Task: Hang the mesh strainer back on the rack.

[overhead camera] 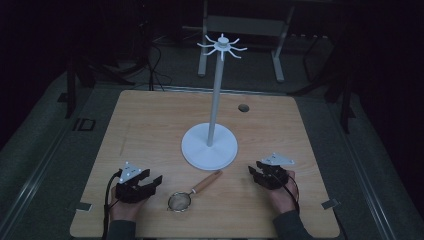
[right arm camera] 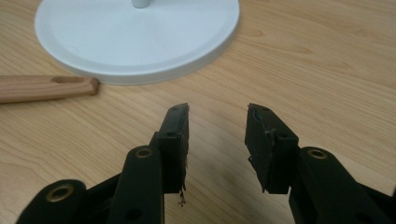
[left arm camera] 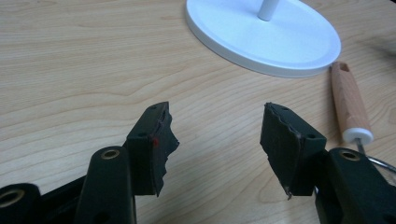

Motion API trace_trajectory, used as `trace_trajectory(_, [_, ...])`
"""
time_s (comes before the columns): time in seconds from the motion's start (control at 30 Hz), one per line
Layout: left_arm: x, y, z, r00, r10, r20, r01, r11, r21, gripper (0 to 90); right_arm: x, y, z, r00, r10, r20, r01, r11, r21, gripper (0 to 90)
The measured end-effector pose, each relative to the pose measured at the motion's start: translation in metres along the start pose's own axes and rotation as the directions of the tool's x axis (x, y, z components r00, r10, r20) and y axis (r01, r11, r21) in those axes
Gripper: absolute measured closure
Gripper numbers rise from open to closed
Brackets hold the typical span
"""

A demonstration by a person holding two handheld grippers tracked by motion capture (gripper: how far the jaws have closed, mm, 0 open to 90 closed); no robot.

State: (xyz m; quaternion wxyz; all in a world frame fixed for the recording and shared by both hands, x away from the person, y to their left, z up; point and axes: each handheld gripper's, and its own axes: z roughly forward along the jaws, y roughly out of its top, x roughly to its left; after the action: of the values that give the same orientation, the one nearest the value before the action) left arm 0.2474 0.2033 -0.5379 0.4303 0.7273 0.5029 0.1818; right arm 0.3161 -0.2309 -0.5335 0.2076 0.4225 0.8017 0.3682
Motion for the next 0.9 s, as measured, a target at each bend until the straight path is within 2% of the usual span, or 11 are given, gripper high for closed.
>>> trace_trajectory(0.13, [-0.002, 0.004, 0.0, 0.9995, -0.016, 0.026, 0.016, 0.9999, 0.0, 43.9, -0.006, -0.002, -0.002, 0.9998, 0.019, 0.009, -0.019, 1.0, -0.007, 56.6])
trace_trajectory(0.2, [-0.004, 0.007, 0.001, 0.9994, -0.008, 0.034, 0.008, 1.0, 0.005, 44.3, -0.008, -0.003, -0.003, 0.9997, 0.016, 0.017, -0.016, 1.0, -0.007, 56.2])
trace_trajectory(0.33, [-0.008, 0.013, 0.002, 0.9986, 0.003, 0.052, -0.003, 1.0, 0.003, 44.9, -0.013, -0.005, -0.004, 0.9989, 0.044, 0.016, -0.044, 0.999, -0.015, 55.1])
trace_trajectory(0.53, [-0.016, 0.026, 0.008, 0.9974, 0.03, 0.066, -0.031, 0.9994, 0.015, 46.0, -0.018, -0.007, -0.006, 0.9984, 0.042, 0.038, -0.041, 0.999, -0.019, 54.2])
trace_trajectory(0.7, [-0.026, 0.039, 0.014, 0.9942, 0.068, 0.083, -0.071, 0.9972, 0.026, 46.4, -0.021, -0.008, -0.006, 0.9977, 0.058, 0.035, -0.058, 0.998, -0.019, 53.5])
trace_trajectory(0.9, [-0.04, 0.053, 0.024, 0.9877, 0.115, 0.106, -0.123, 0.9899, 0.071, 47.4, -0.022, -0.009, -0.005, 0.9976, 0.056, 0.041, -0.055, 0.998, -0.015, 53.2])
